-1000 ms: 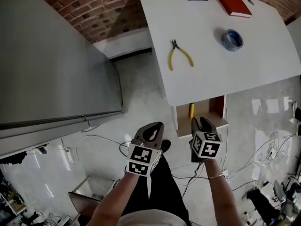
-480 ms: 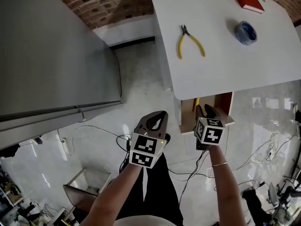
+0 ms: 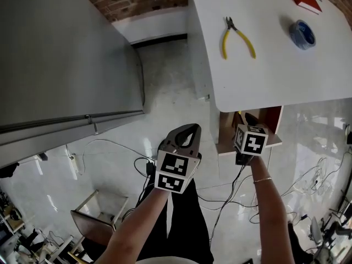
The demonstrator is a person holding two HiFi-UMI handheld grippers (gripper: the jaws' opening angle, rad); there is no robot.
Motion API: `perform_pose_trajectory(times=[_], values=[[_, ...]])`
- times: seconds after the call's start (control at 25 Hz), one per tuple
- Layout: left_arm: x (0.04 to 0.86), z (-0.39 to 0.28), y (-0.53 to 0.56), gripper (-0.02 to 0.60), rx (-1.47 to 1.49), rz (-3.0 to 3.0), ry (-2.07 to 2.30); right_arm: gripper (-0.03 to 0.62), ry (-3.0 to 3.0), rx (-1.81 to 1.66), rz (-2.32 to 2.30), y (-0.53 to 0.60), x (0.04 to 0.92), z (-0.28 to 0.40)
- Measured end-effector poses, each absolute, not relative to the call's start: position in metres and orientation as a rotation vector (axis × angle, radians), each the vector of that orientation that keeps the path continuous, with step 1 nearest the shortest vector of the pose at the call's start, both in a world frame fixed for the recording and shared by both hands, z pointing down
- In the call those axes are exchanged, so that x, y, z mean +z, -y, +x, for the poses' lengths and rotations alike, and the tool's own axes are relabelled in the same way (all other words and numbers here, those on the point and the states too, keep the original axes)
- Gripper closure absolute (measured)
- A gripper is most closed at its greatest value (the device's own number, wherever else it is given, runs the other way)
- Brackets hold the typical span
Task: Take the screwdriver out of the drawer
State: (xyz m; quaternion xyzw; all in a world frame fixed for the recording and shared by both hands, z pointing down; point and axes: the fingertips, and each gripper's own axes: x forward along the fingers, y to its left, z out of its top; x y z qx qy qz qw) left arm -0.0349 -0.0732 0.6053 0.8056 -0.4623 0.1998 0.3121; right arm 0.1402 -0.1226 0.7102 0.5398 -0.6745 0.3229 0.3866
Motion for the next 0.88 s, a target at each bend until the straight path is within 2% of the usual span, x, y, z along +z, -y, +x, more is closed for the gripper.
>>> perform_pose_trajectory(times=[0.88], values=[[0.638,-0.045,0.068,0.589,0.496,2.048,1.254,0.462,1.592,0.919,1.321,0.129,0.764,0.156]])
